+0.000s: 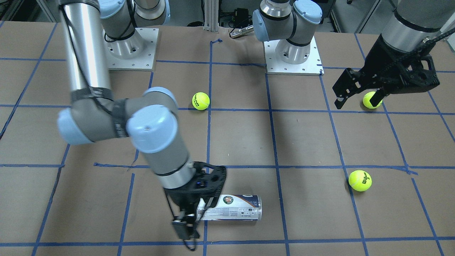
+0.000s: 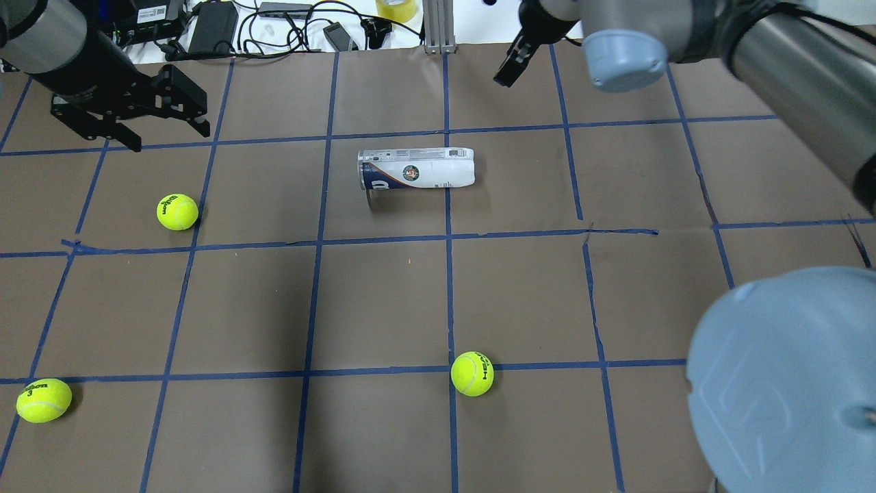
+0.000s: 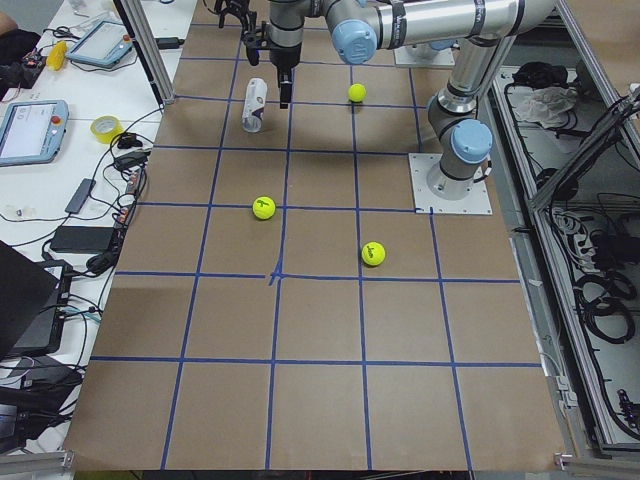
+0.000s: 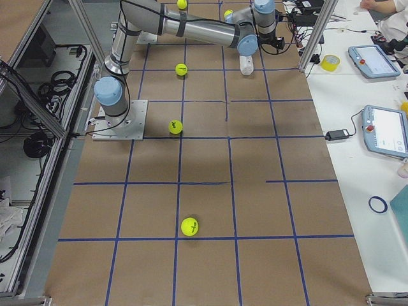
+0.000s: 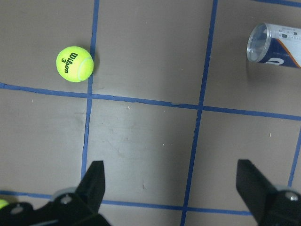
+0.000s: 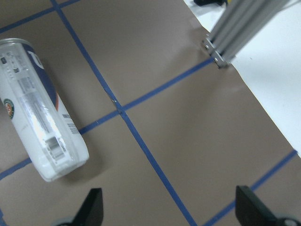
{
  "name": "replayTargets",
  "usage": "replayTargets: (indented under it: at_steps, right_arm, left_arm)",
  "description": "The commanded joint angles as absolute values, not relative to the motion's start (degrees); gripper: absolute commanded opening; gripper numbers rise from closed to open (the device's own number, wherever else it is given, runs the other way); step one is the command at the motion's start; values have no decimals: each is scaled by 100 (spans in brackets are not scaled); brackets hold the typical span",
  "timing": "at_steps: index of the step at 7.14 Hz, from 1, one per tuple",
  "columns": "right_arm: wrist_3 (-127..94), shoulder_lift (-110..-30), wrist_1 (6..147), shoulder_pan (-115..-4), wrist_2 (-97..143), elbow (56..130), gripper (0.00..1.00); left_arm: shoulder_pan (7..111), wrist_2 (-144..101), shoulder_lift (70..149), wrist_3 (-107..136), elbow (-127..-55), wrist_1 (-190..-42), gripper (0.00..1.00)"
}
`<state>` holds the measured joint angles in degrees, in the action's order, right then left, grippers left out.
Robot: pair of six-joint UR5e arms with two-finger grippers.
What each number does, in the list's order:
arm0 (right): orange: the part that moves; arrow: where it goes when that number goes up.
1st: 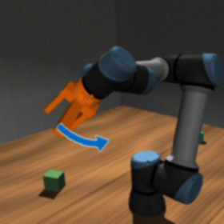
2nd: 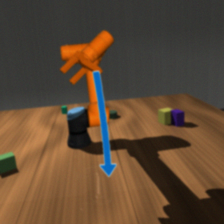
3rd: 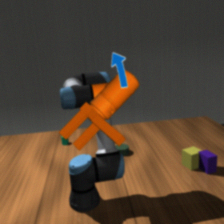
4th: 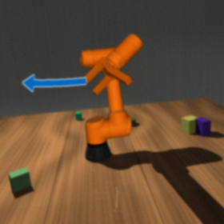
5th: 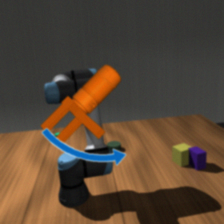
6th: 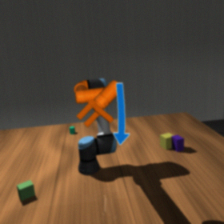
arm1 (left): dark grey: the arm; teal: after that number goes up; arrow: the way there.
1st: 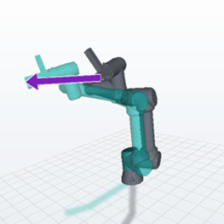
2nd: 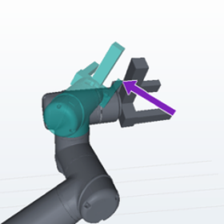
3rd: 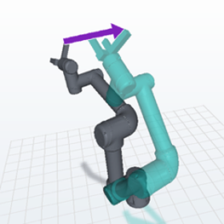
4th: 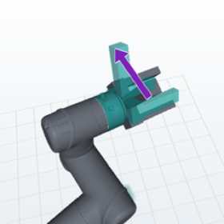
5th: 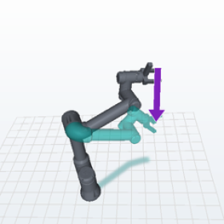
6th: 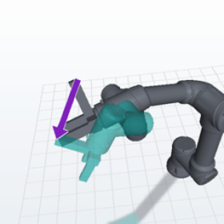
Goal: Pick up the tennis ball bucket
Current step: 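Lay the can down on its side and withdraw the right gripper, then reach the left gripper to the can's open end and grasp it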
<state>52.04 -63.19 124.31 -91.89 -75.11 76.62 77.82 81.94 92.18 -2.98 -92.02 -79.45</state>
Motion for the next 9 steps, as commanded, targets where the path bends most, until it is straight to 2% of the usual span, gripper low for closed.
replayTargets:
  at_steps: [1, 4, 7, 9]
  right_arm:
    - [4329, -7177, 11771, -8685, -7550, 7673, 100]
    - [3327, -8337, 9648, -8640, -8780, 7699, 100]
    - [1115, -8551, 9519, -8788, -8878, 7786, 100]
    - [642, -8840, 9092, -9017, -8903, 8058, 100]
  left_arm:
    - [7805, 7185, 9630, 44, -9421, -7533, 100]
    - [7866, 6208, 10255, 132, -9501, -6918, 100]
    - [8015, 5662, 11395, 289, -9510, -5559, 100]
    - [8331, 5651, 11959, 517, -9501, -4777, 100]
